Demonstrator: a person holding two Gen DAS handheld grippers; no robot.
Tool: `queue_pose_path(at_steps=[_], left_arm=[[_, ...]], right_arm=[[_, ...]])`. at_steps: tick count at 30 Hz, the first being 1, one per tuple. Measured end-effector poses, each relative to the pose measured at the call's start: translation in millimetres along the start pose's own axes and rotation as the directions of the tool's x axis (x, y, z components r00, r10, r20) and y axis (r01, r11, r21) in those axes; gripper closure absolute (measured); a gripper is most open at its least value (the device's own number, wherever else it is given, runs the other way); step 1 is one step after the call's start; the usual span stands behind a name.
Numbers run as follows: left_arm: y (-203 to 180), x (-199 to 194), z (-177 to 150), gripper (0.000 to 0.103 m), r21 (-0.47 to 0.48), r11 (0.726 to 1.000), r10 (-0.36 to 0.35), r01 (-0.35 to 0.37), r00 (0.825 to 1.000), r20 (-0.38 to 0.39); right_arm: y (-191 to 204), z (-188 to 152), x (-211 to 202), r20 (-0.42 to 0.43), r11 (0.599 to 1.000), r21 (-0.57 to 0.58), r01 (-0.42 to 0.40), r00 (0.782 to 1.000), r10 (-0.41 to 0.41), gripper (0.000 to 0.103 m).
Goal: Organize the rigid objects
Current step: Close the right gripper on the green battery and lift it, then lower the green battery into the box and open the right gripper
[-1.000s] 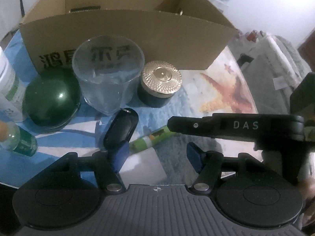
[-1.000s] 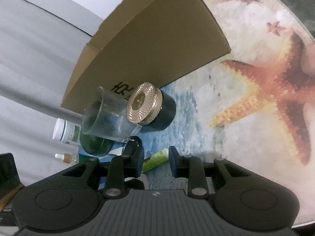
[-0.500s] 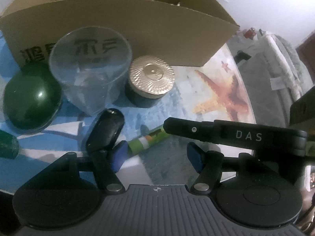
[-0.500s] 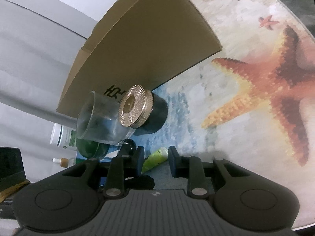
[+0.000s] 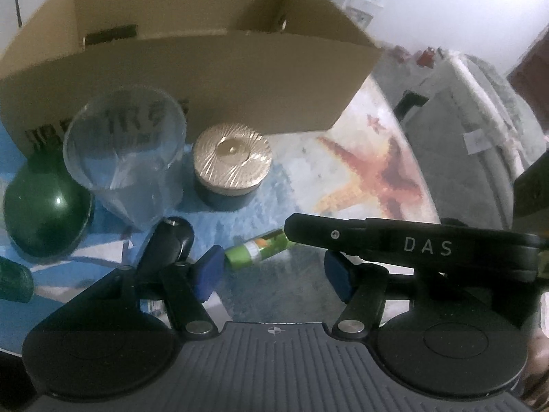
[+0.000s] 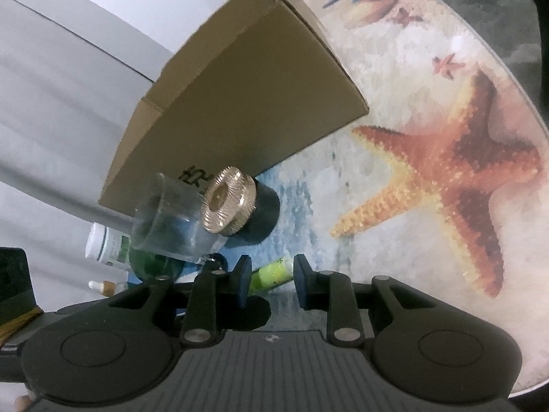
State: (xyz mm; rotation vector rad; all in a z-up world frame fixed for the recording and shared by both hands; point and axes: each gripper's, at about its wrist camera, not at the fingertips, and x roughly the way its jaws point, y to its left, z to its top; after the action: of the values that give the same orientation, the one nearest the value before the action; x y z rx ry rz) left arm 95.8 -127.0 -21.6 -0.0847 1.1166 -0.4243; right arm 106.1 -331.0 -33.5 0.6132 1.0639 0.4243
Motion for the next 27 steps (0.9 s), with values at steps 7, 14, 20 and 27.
queue_pose_path(at_steps=[7,14,20,27], left_arm=[[-21.4,-50.0,9.2,0.039,0.062,0.998,0.012,-0.021,0.989,0.146],[-17.1,-103.8,46.6,0.039,0.057,0.996,0.05,-0.072,0.946,0.32],[15.9,-95.1,99.3,0.038,-0.016,0.99,0.135,-0.137,0.942,0.307],[95.4,-32.8,160.8,0.04,-0.227,0.971,0.098,-0.07,0.989,0.114]], right_arm=[[32.8,7.8,-39.2,0.096,0.997,-0.076,-0.011,0.995,0.018,0.074],[97.1,50.2,-64.6,0.193,0.966,-0.257,-0.025,0.978,0.077,0.074],[137.1,120.0,-9.8,0.063,0.948,-0.311,-0.061,0.994,0.084,0.074],[135.7,196.6,113.1,-0.213,0.978,-0.203,-0.045,0.977,0.001,0.075]])
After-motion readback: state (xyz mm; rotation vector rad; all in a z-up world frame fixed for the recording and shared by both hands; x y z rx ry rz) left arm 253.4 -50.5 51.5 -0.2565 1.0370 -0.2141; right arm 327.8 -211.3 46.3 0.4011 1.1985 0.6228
